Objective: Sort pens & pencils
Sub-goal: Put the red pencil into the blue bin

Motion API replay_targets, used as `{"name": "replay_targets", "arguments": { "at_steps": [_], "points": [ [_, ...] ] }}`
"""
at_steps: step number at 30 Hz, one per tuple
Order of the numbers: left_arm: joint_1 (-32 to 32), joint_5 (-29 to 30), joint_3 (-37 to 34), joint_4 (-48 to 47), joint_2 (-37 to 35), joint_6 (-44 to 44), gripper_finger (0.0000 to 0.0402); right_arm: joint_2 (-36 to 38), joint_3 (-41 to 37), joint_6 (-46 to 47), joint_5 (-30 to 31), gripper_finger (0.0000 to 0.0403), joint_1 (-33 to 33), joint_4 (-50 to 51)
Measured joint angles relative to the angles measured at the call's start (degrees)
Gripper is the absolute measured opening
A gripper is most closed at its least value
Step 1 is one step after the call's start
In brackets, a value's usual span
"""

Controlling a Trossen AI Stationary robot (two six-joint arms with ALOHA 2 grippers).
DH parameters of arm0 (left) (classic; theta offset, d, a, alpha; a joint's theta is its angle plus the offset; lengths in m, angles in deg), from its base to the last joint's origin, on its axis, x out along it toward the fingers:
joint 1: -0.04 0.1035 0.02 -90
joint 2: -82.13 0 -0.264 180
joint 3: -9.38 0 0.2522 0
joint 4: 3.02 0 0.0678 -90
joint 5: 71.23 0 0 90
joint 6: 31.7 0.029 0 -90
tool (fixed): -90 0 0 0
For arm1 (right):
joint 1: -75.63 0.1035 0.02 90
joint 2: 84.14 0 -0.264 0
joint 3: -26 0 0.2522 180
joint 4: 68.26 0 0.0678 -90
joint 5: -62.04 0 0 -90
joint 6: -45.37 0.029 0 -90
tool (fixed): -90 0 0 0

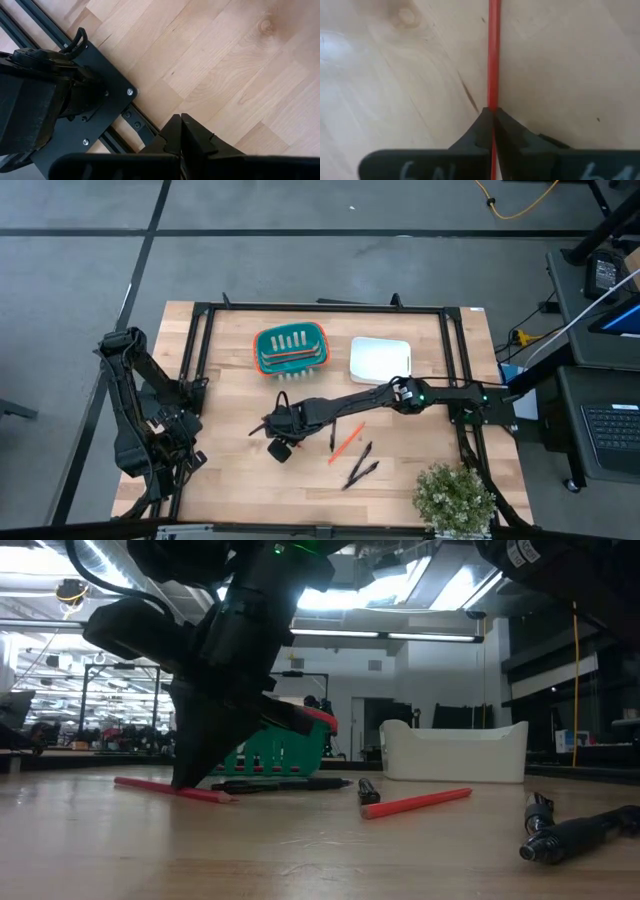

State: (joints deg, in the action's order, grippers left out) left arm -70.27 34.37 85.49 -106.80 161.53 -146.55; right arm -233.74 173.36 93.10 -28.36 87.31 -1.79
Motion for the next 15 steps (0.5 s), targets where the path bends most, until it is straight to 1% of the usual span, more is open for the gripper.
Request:
{"name": "replay_targets", "arguments": {
  "at_steps": [4, 7, 10, 15],
  "points": [
    [0.0, 0.0, 0.0, 0.0, 0.0, 0.0, 0.0000, 0.0, 0.0, 0.0, -0.1, 0.0011, 0.0, -0.3],
    [0.0, 0.0, 0.0, 0.0, 0.0, 0.0, 0.0000, 0.0, 0.0, -0.1, -1.6, 0.0014, -0.1, -0.8],
    [0.0, 0.0, 0.0, 0.0, 0.0, 0.0, 0.0000, -0.1, 0.0, -0.2, -2.7, 0.0030, -0.1, -0.9],
    [0.0, 0.0, 0.0, 0.0, 0.0, 0.0, 0.0000, -0.2, -0.1, 0.0, -2.9, 0.0071, -0.1, -0.9]
  ]
}}
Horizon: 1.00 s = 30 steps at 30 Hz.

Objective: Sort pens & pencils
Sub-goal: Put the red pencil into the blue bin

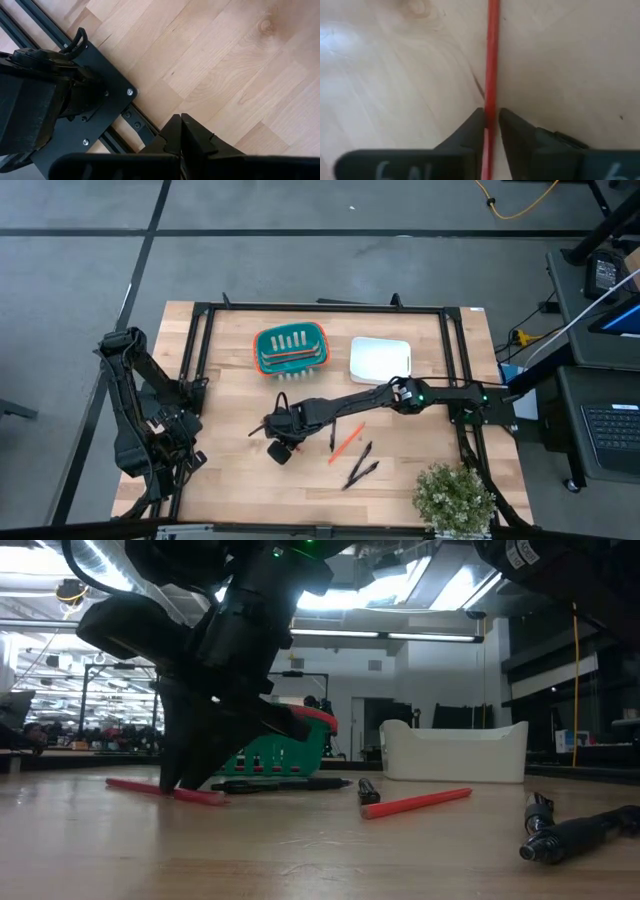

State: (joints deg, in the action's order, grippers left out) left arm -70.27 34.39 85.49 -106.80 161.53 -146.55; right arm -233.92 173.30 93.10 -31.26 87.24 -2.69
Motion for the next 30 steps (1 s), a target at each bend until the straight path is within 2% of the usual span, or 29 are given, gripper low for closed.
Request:
{"name": "replay_targets", "arguments": {
  "at_steps": [6, 11, 19, 30],
  "points": [
    [0.0, 0.0, 0.0, 0.0, 0.0, 0.0, 0.0000, 0.0, 0.0, 0.5, 0.4, 0.0094, 0.0, 0.1],
    [0.0, 0.0, 0.0, 0.0, 0.0, 0.0, 0.0000, -0.5, 0.2, 1.8, 0.4, 0.0083, 0.0, 1.4],
    [0.0, 0.9, 0.0, 0.0, 0.0, 1.2, 0.0000, -2.8, 0.4, 4.2, -3.0, 0.0077, -0.1, 1.9],
    [0.0, 0.9, 0.0, 0.1, 0.1, 1.3, 0.0000, -3.0, 1.1, 4.7, -2.0, 0.0077, 0.1, 2.8]
  ]
}}
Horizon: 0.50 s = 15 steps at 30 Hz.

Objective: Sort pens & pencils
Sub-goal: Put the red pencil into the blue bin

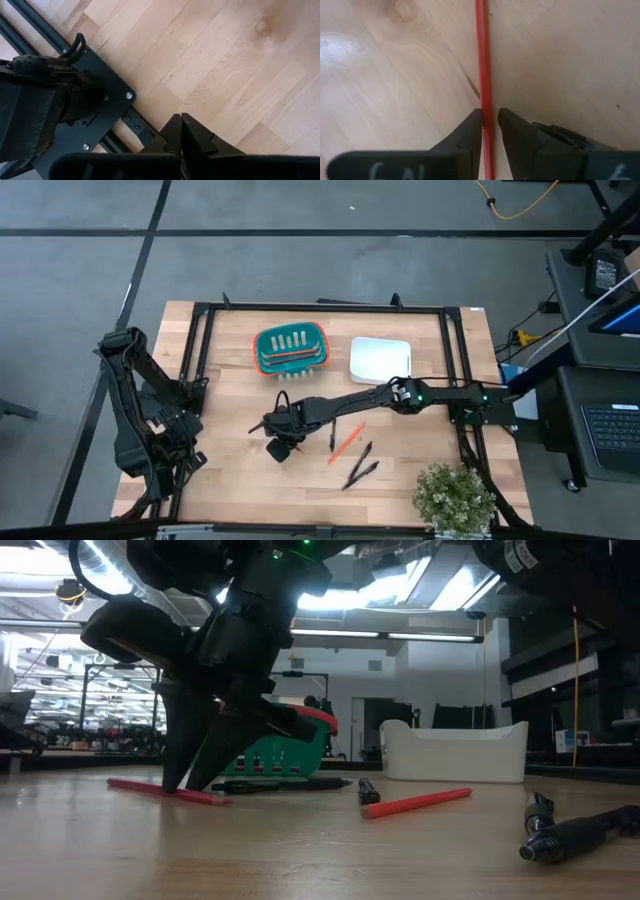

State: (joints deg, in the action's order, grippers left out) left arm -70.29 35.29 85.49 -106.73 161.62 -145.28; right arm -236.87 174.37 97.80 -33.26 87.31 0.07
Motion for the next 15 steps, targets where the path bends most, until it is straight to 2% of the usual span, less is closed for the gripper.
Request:
{"name": "replay_targets", "arguments": {
  "at_steps": [15],
  "points": [
    [0.0, 0.0, 0.0, 0.0, 0.0, 0.0, 0.0000, -0.1, 0.9, -0.4, -1.0, 0.0076, 0.2, 5.4]
  ]
}}
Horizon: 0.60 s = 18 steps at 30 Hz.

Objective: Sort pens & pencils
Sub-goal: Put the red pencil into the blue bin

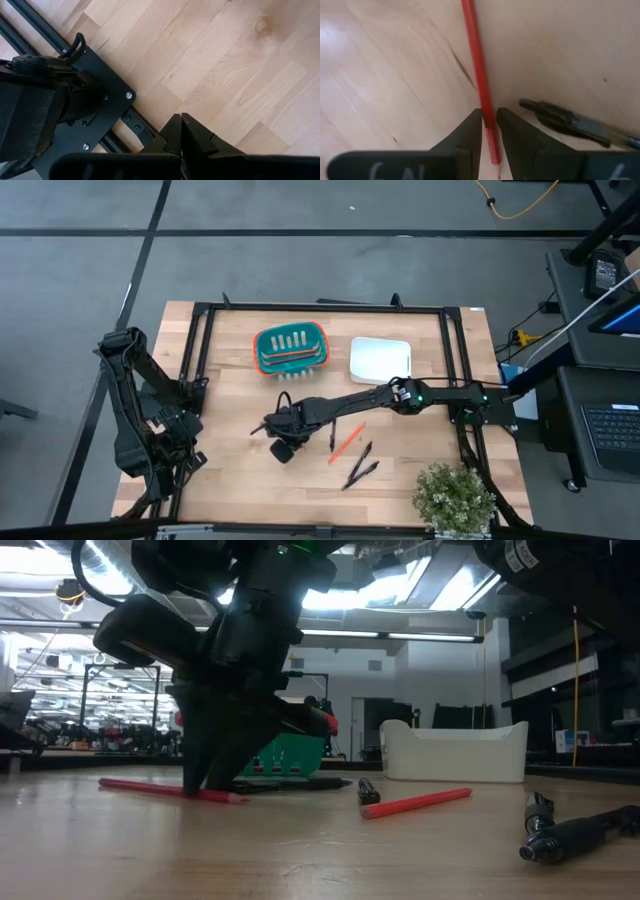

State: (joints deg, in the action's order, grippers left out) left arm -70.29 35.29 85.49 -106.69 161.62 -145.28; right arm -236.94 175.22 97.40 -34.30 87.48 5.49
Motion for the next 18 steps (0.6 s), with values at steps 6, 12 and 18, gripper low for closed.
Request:
{"name": "replay_targets", "arguments": {
  "at_steps": [6, 12, 18],
  "points": [
    [0.0, 0.0, 0.0, 0.0, 0.0, 0.0, 0.0000, 0.1, 0.0, -0.5, 0.4, 0.0076, 0.1, 1.7],
    [0.0, 0.0, 0.0, 0.0, 0.0, 0.0, 0.0000, 0.1, 0.0, -1.4, 1.2, 0.0060, -0.2, 2.2],
    [0.0, 0.1, 0.0, 0.0, 0.0, 0.0, 0.0000, 0.1, 0.0, -1.6, 1.7, 0.0045, -0.3, 2.2]
  ]
}}
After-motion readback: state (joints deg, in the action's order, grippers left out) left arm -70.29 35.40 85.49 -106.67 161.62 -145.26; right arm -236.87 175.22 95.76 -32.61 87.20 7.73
